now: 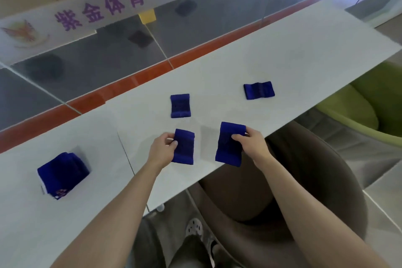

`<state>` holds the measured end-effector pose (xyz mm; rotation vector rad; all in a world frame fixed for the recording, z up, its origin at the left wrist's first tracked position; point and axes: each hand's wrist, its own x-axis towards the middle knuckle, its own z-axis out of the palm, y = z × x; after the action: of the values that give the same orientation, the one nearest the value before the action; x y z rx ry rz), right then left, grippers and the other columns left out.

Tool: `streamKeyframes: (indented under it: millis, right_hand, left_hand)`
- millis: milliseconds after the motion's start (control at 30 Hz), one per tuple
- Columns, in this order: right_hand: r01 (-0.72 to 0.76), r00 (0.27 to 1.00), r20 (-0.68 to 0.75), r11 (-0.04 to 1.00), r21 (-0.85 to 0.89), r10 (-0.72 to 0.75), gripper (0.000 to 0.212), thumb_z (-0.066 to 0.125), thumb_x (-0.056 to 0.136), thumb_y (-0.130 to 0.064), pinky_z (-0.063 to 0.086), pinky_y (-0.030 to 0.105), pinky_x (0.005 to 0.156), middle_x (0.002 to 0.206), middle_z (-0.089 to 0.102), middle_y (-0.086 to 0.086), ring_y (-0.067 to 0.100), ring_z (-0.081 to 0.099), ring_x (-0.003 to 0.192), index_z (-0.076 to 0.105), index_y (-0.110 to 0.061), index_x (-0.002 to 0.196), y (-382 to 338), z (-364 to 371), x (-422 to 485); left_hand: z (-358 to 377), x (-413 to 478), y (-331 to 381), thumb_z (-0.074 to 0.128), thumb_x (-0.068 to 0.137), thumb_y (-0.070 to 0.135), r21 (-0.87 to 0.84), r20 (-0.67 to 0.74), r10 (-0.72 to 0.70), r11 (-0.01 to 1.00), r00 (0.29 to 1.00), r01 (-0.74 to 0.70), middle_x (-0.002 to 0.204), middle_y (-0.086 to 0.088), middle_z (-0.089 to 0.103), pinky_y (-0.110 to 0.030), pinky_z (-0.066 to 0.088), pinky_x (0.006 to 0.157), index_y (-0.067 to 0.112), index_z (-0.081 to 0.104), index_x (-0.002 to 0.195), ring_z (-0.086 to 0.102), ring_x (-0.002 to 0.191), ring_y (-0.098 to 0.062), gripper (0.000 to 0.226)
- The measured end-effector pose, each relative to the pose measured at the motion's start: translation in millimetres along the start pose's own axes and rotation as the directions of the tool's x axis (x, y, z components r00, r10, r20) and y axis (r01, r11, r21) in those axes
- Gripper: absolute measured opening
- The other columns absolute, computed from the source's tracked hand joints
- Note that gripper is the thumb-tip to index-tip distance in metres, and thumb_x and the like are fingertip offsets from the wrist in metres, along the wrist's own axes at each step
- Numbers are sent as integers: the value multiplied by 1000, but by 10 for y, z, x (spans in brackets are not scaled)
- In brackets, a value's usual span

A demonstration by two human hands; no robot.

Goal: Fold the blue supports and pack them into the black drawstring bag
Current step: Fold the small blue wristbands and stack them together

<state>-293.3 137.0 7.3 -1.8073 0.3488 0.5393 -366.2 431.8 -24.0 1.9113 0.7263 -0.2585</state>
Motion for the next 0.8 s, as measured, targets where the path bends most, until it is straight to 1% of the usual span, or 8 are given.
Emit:
streamKeyframes:
  millis: [133, 200, 333, 467, 600, 667, 733, 800]
  right_hand:
    - [-51, 997, -66, 998, -29, 49, 14, 69, 100, -16, 61, 43, 83, 104, 81, -1, 23, 76, 99, 76, -25, 109, 113, -209, 147]
    - [-72, 994, -88, 997, -38, 68, 11, 69, 101, -17, 59, 37, 77, 103, 81, -1, 22, 75, 97, 75, -24, 108, 133, -283, 252]
    - [-120, 986, -123, 992, -30, 115, 11, 66, 104, -14, 54, 32, 70, 102, 78, -1, 18, 73, 92, 73, -21, 109, 181, -330, 467]
    - [-146, 986, -86, 987, -70, 139, 19, 60, 104, -9, 60, 46, 92, 107, 78, 1, 24, 74, 102, 71, -24, 105, 146, -221, 755]
    - [-174, 985, -36, 973, -149, 170, 29, 51, 104, -1, 57, 45, 89, 114, 75, 7, 28, 70, 106, 69, -16, 121, 102, -46, 974]
    - [-181, 983, -30, 971, -157, 179, 30, 50, 104, 0, 55, 42, 88, 116, 74, 7, 28, 69, 108, 65, -15, 127, 89, 18, 1049]
    - [-193, 981, -40, 970, -150, 189, 29, 52, 105, -3, 57, 43, 92, 118, 73, 6, 29, 70, 111, 62, -15, 130, 90, 56, 1128]
    - [-204, 979, -49, 969, -143, 199, 27, 53, 106, -4, 58, 46, 96, 118, 73, 6, 29, 70, 111, 60, -15, 130, 104, 72, 1182]
  left_hand:
    - [244, 237, 123, 58, 108, 12, 54, 72, -18, 998, 997, 14, 116, 0, 78, -45, 64, 92, 23, 69, 128, 75, 107, -22, 26]
    - [347, 404, 198, 60, 107, 11, 67, 88, -35, 997, 996, 29, 115, 0, 80, -47, 65, 94, 23, 71, 127, 76, 106, -22, 26]
    - [436, 824, 199, 67, 97, 8, 124, 84, -151, 982, 985, 140, 108, -1, 80, -54, 66, 92, 25, 72, 108, 79, 100, -27, 21]
    - [286, 1157, 108, 65, 88, 5, 278, 72, -262, 932, 962, 233, 98, -8, 82, -51, 69, 84, 16, 74, 96, 82, 86, -32, 17]
    - [127, 1249, 98, 63, 94, 17, 512, 64, -228, 843, 972, 164, 90, -3, 80, -44, 68, 85, 19, 78, 89, 78, 85, -29, 16]
    - [101, 1329, 141, 61, 99, 21, 546, 13, -165, 828, 986, 131, 99, -1, 79, -42, 64, 88, 21, 76, 96, 75, 92, -28, 16]
    - [113, 1437, 207, 62, 103, 25, 538, -34, -108, 836, 994, 109, 112, -4, 77, -40, 60, 90, 19, 74, 111, 72, 103, -30, 16]
    - [151, 1551, 269, 64, 105, 33, 505, -76, -88, 856, 993, 114, 126, -8, 74, -39, 55, 91, 14, 68, 128, 70, 114, -32, 30]
